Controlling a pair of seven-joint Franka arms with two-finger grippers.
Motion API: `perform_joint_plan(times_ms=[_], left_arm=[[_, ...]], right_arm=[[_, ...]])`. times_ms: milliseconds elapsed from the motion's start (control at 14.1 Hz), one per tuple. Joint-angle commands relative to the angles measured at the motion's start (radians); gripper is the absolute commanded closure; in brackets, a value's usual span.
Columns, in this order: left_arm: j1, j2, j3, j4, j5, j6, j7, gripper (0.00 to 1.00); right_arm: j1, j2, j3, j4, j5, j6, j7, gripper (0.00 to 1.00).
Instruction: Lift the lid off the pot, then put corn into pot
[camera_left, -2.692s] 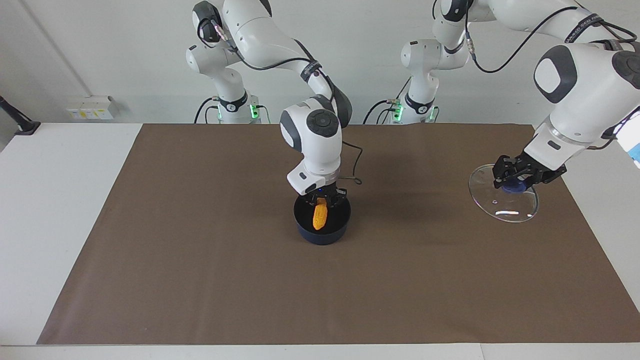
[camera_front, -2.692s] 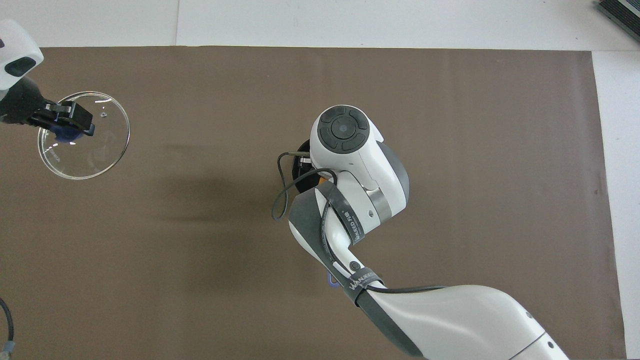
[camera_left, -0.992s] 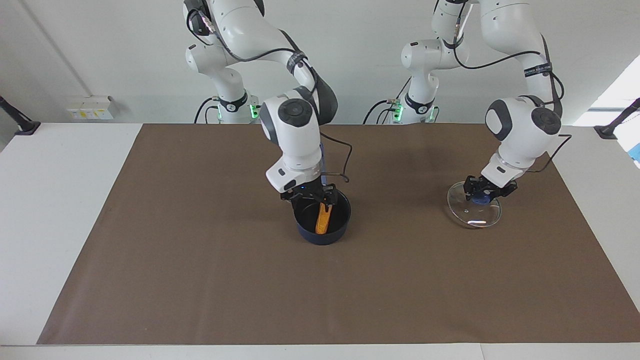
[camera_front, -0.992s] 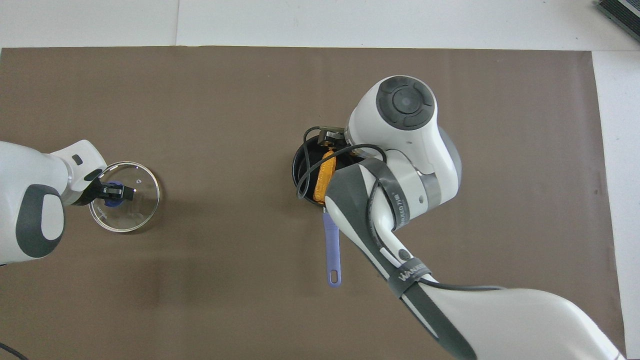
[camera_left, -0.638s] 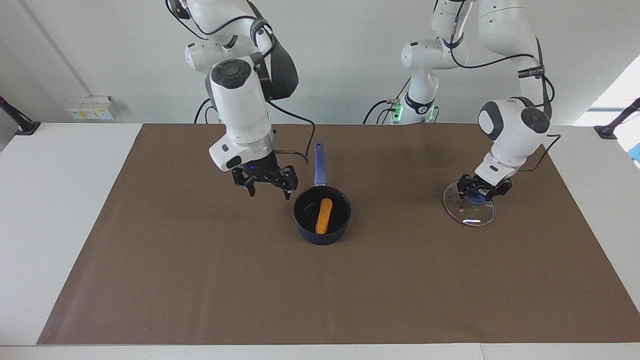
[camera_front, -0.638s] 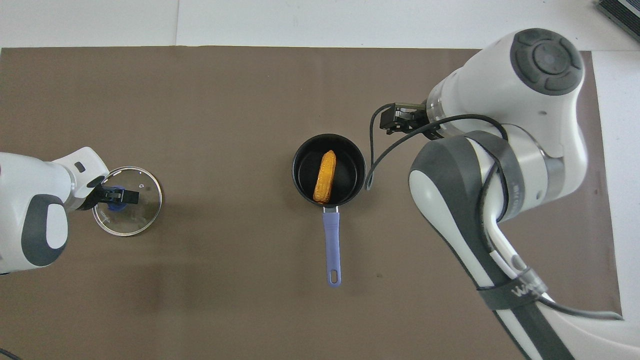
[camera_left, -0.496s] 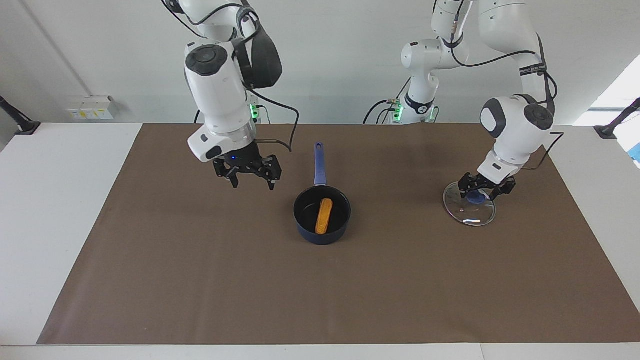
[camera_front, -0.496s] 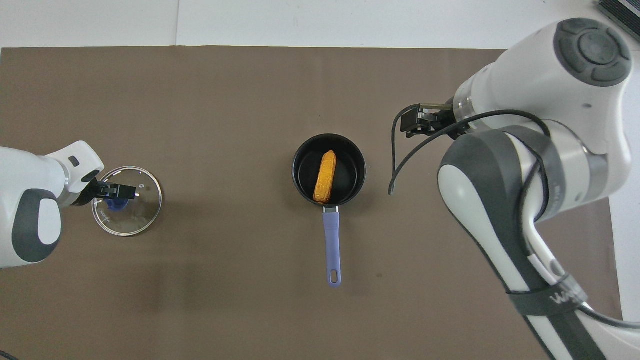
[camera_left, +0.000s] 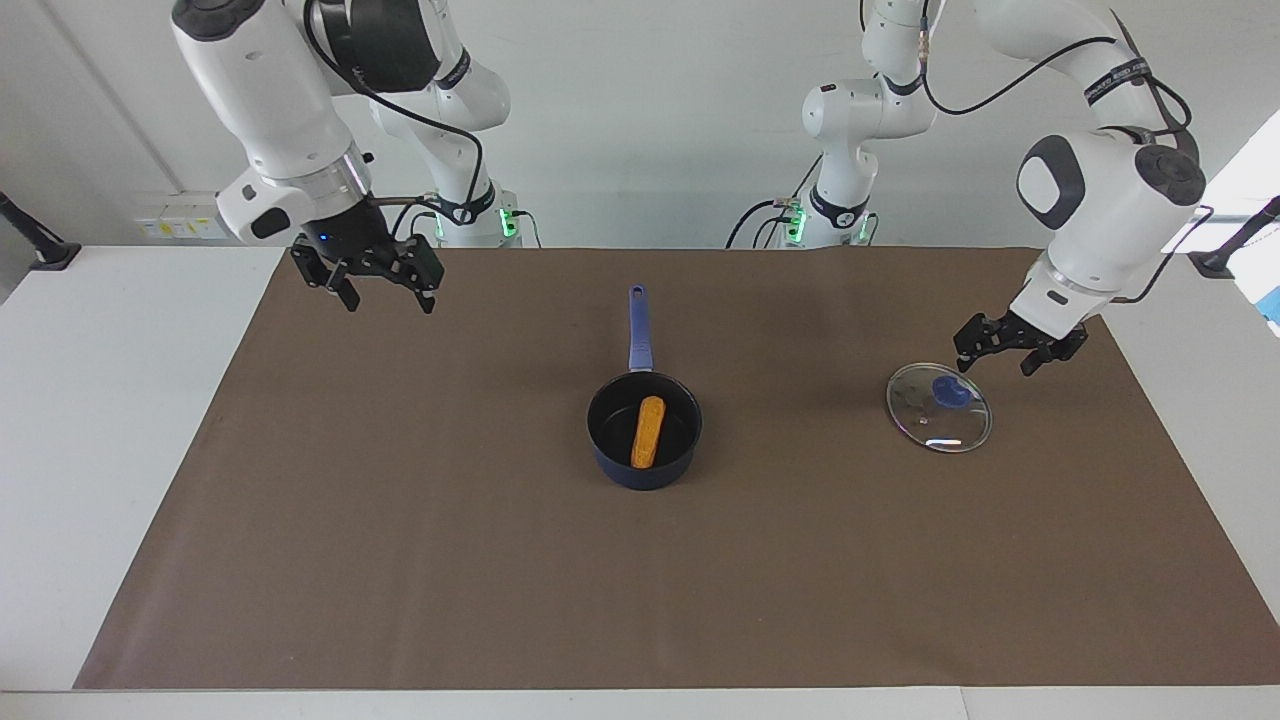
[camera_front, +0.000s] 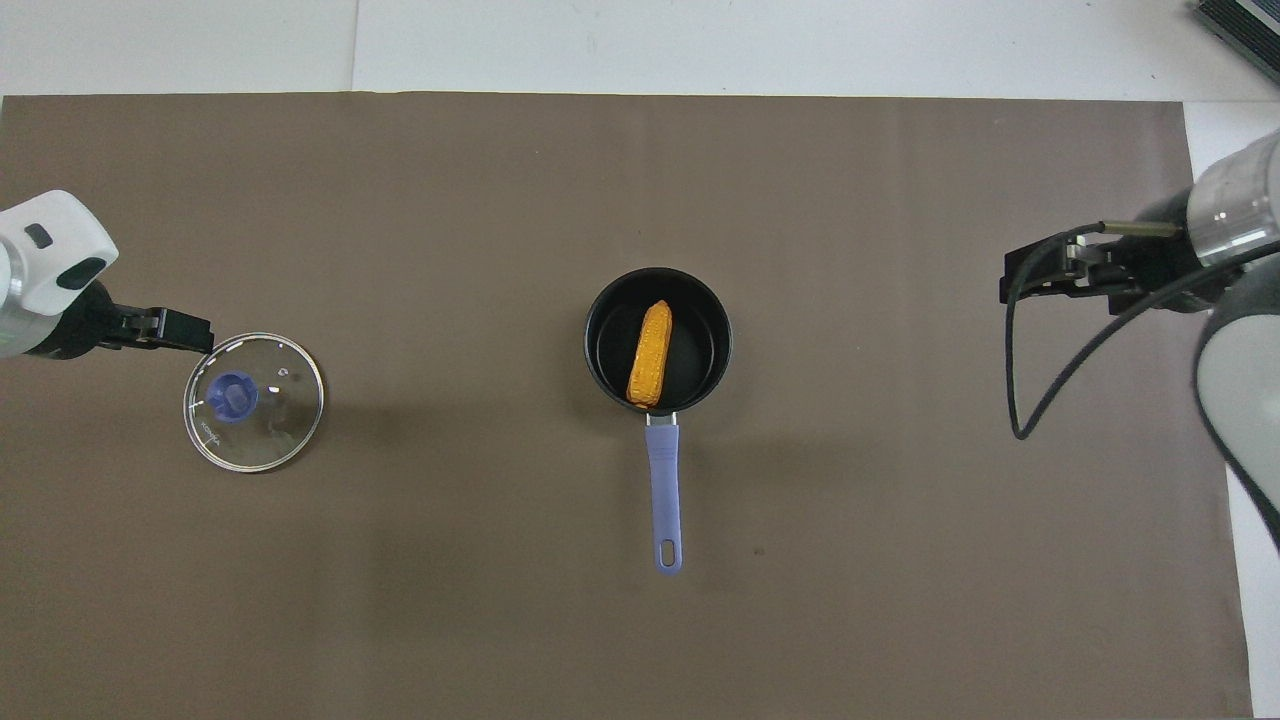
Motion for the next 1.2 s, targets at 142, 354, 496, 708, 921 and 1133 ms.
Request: perform_joint_plan(times_ms=[142,354,496,708,921,1133], left_arm=[[-0.028,0.027,-0.002,0.197,-0.006,-0.185,-0.013,0.00],[-0.028,0.028,-0.002,0.277,-0.007,-0.305,-0.013,0.00],[-0.028,0.022,-0.002,0.326,-0.009,-0.397,-0.013,0.00],[-0.026,-0.011,-0.002,0.349,-0.010,-0.434,-0.054,0.00],[-0.028,-0.051,-0.002,0.308,0.005,-0.423,-0.056,0.00],[-0.028,-0.047,-0.003,0.315,0.005,-0.426,-0.050,0.00]], right_arm=[[-0.071,-0.087,-0.002,0.000,0.001,-0.048,-0.058,0.00],[-0.073,-0.121,-0.042,0.021,0.009,-0.113,-0.069,0.00],[-0.067,-0.133,-0.039,0.003,0.003,-0.135,-0.071,0.00],[-0.071,-0.150,-0.039,-0.029,-0.012,-0.132,-0.170,0.00],[-0.065,-0.144,-0.038,-0.020,-0.025,-0.137,-0.186,0.00],[-0.065,-0.132,-0.039,0.003,-0.025,-0.144,-0.181,0.00]])
